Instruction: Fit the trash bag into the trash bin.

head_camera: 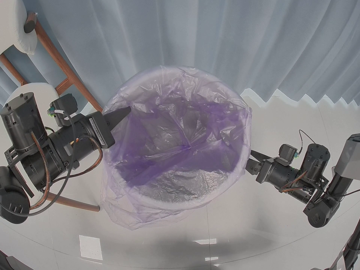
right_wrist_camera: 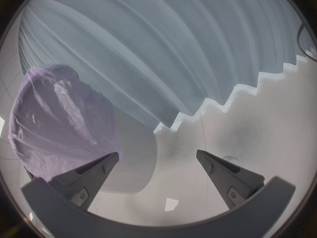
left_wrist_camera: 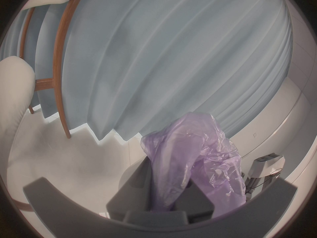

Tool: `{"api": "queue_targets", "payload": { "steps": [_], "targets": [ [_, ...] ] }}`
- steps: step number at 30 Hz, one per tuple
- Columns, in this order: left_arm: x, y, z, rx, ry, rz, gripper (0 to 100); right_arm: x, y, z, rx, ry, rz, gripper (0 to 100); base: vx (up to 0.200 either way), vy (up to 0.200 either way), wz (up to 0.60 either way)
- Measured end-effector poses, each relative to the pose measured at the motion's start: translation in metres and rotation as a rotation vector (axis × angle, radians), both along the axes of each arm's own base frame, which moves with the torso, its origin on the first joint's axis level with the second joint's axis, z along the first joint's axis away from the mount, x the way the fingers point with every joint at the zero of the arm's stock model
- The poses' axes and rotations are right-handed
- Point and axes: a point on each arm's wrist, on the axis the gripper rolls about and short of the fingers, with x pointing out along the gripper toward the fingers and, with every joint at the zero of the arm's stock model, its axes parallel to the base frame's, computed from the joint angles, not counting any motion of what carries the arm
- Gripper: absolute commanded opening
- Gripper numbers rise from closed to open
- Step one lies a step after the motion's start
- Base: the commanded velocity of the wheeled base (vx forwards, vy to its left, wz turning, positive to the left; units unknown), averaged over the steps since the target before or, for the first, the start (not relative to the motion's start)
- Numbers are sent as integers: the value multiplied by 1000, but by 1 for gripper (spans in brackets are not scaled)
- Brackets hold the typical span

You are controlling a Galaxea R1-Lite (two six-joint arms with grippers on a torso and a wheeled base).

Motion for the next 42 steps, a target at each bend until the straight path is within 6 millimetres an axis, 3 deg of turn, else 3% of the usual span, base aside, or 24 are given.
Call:
{"api": "queue_targets", "payload": {
  "steps": [6, 11, 24, 34, 42],
  "targets": [
    [6, -3, -7, 15, 25, 5, 0, -22, -7, 15, 16, -15, 12, 100, 0, 0, 0],
    [12, -5, -13, 25, 44, 30, 0, -27, -9, 21, 17, -37, 12, 100, 0, 0, 0],
    [34, -12, -35, 51, 90, 58, 0, -1, -50, 34, -6, -135, -162, 100, 0, 0, 0],
    [68, -25, -69, 21, 41, 92, 0, -5, -55, 49, 8, -188, -178, 100, 0, 0, 0],
    [101, -34, -121, 39, 73, 132, 0, -7, -55, 50, 10, -191, -174, 100, 0, 0, 0]
  ]
}}
